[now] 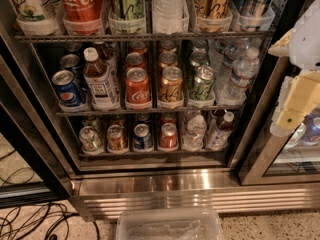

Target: Pick coke can from top shelf of fridge

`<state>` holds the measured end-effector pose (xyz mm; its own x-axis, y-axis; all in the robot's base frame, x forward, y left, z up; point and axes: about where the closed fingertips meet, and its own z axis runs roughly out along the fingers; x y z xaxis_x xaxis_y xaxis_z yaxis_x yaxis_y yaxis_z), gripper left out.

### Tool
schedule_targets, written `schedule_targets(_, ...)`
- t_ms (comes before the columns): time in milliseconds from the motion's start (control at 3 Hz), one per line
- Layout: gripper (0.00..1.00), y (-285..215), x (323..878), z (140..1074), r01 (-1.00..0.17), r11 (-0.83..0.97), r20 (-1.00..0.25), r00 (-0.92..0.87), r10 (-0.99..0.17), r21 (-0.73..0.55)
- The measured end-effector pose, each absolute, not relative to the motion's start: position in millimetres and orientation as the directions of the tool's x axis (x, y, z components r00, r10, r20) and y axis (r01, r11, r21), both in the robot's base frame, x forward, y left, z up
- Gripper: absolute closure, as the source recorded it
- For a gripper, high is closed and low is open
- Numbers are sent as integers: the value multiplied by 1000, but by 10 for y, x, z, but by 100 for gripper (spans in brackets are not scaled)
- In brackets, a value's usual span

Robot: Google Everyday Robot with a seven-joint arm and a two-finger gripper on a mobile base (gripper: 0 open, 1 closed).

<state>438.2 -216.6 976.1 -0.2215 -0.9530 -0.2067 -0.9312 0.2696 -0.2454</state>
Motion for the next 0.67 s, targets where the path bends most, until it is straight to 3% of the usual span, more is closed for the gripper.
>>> schedule_targets(667, 0, -2014, 4378, 9717, -925, 295, -255, -233, -938, -240)
